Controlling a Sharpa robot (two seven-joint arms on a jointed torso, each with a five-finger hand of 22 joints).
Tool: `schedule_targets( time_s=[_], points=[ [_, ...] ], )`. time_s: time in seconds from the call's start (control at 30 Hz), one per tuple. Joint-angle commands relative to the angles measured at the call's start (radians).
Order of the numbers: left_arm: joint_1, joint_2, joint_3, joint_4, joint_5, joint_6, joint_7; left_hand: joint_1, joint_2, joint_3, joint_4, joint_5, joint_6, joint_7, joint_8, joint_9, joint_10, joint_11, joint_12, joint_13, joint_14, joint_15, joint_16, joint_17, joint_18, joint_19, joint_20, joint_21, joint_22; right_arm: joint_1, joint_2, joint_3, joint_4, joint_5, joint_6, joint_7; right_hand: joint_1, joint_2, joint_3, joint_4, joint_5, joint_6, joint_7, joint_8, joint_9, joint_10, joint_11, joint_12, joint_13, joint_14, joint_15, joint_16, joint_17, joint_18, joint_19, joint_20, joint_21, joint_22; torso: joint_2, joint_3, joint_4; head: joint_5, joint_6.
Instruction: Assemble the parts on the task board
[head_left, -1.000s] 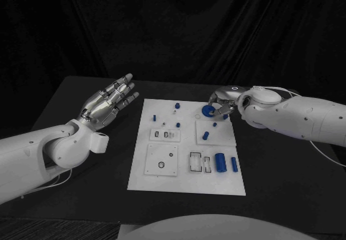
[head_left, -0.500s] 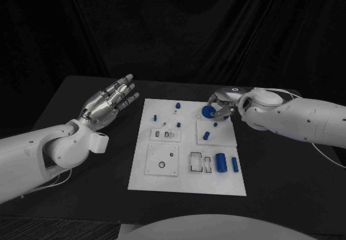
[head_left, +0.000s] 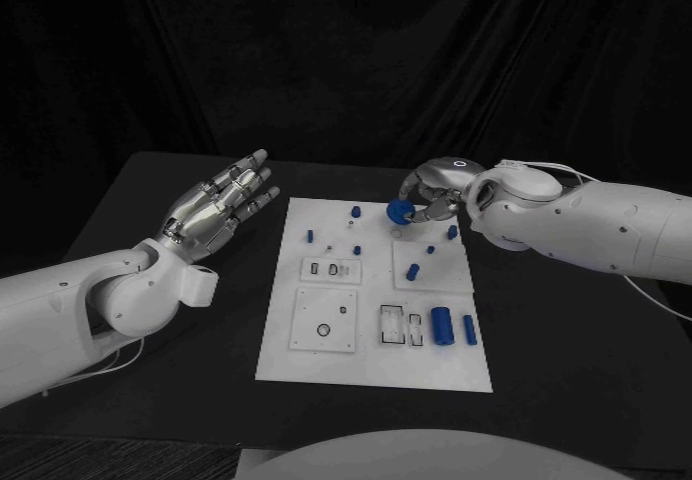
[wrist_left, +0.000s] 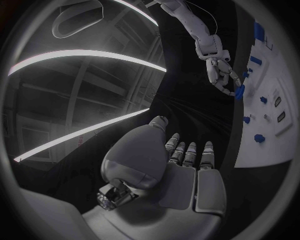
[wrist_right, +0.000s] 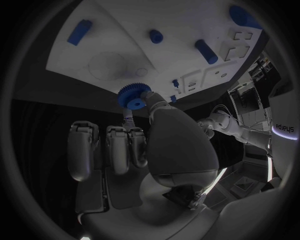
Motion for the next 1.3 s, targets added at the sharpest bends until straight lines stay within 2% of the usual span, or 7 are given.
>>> schedule_targets(
  time_s=[0.03, 0.3, 0.53, 0.63, 0.83, 1.0, 1.3],
  points=[
    [-0.001, 0.003, 0.001, 0.002, 0.000, 0.011, 0.006, -0.002, 0.005, 0.006, 0.002, 0.004, 0.003, 0.000, 0.007, 0.001, 0.000, 0.007, -0.004, -0.001, 0.001, 0.006, -0.007, -0.001, 0.011, 0.001, 0.005, -0.003, -0.001, 0.006, 0.020, 0.000, 0.005, 0.032, 0.009, 0.010, -0.002, 0.005, 0.002, 0.005, -0.002, 0.012, -0.007, 0.064, 0.119, 0.106, -0.001, 0.002, 0.263, 0.106, -0.002, 0.003, 0.263, -0.021, 0.048, -0.002, 0.005, 0.208, -0.001, -0.0003, 0.0038, -0.003, -0.001],
    [-0.001, -0.003, 0.001, 0.004, 0.000, 0.007, 0.001, -0.003, 0.005, 0.008, 0.002, 0.003, 0.005, 0.000, 0.008, 0.002, 0.000, 0.009, -0.004, -0.001, 0.001, 0.007, -0.007, -0.001, 0.011, 0.001, 0.006, -0.003, -0.001, 0.010, 0.086, 0.000, -0.023, 0.038, 0.045, 0.019, -0.003, 0.006, 0.006, 0.006, -0.015, 0.010, -0.005, 0.065, 0.120, 0.106, 0.001, 0.002, 0.263, 0.106, 0.001, 0.003, 0.263, -0.022, 0.050, 0.000, 0.007, 0.210, -0.001, -0.0018, 0.0065, -0.010, -0.002],
    [-0.001, 0.000, 0.001, 0.004, 0.000, 0.010, -0.001, -0.003, 0.005, 0.008, 0.002, 0.003, 0.005, 0.000, 0.008, 0.002, 0.000, 0.009, -0.004, -0.001, 0.001, 0.007, -0.007, -0.001, 0.011, 0.001, 0.006, -0.003, -0.001, 0.009, 0.153, 0.000, -0.081, 0.039, 0.069, 0.028, -0.004, 0.006, 0.009, 0.006, -0.022, 0.006, -0.003, 0.062, 0.120, 0.106, 0.002, 0.002, 0.263, 0.106, 0.002, 0.003, 0.263, -0.022, 0.050, 0.001, 0.008, 0.211, -0.001, 0.0004, 0.0096, -0.016, -0.002],
    [-0.001, 0.002, 0.001, 0.003, 0.000, 0.012, -0.002, -0.003, 0.004, 0.008, 0.002, 0.003, 0.005, 0.000, 0.008, 0.002, 0.000, 0.010, -0.004, -0.001, 0.001, 0.007, -0.007, -0.001, 0.011, 0.001, 0.006, -0.003, -0.001, 0.008, 0.180, 0.000, -0.108, 0.039, 0.079, 0.031, -0.003, 0.006, 0.010, 0.006, -0.023, 0.005, -0.002, 0.061, 0.119, 0.106, 0.002, 0.002, 0.263, 0.106, 0.003, 0.003, 0.263, -0.022, 0.050, 0.001, 0.008, 0.211, 0.000, 0.0015, 0.0070, -0.015, -0.002],
    [-0.001, 0.005, 0.001, 0.002, 0.000, 0.014, -0.005, -0.003, 0.004, 0.009, 0.002, 0.003, 0.005, 0.000, 0.008, 0.002, 0.000, 0.011, -0.004, -0.001, 0.001, 0.008, -0.007, -0.001, 0.011, 0.001, 0.007, -0.003, -0.001, 0.002, 0.221, 0.000, -0.154, 0.039, 0.092, 0.037, -0.002, 0.007, 0.013, 0.004, -0.027, 0.001, 0.000, 0.058, 0.118, 0.106, 0.003, 0.002, 0.263, 0.106, 0.004, 0.003, 0.263, -0.021, 0.050, 0.003, 0.007, 0.211, 0.000, 0.0011, 0.0047, -0.014, -0.005],
    [-0.001, 0.007, 0.001, 0.001, 0.000, 0.016, -0.006, -0.003, 0.004, 0.009, 0.002, 0.003, 0.005, 0.000, 0.008, 0.002, 0.000, 0.011, -0.004, -0.001, 0.001, 0.008, -0.007, -0.001, 0.011, 0.001, 0.007, -0.003, -0.001, -0.003, 0.244, 0.000, -0.183, 0.039, 0.103, 0.038, -0.002, 0.006, 0.016, 0.004, -0.033, -0.002, 0.001, 0.054, 0.116, 0.106, 0.005, 0.002, 0.263, 0.106, 0.006, 0.003, 0.263, -0.021, 0.049, 0.004, 0.006, 0.210, 0.001, 0.0010, 0.0050, -0.015, -0.005],
    [-0.001, 0.010, 0.001, -0.002, 0.000, 0.020, -0.008, -0.003, 0.004, 0.009, 0.002, 0.003, 0.005, 0.000, 0.008, 0.002, 0.000, 0.011, -0.004, -0.001, 0.001, 0.008, -0.007, -0.001, 0.011, 0.001, 0.007, -0.003, -0.001, -0.009, 0.260, 0.001, -0.195, 0.039, 0.117, 0.039, -0.004, 0.004, 0.021, 0.003, -0.049, -0.009, 0.004, 0.045, 0.112, 0.106, 0.007, 0.002, 0.263, 0.106, 0.008, 0.003, 0.263, -0.020, 0.048, 0.007, 0.004, 0.210, 0.001, 0.0008, 0.0040, -0.014, -0.006]
  ],
)
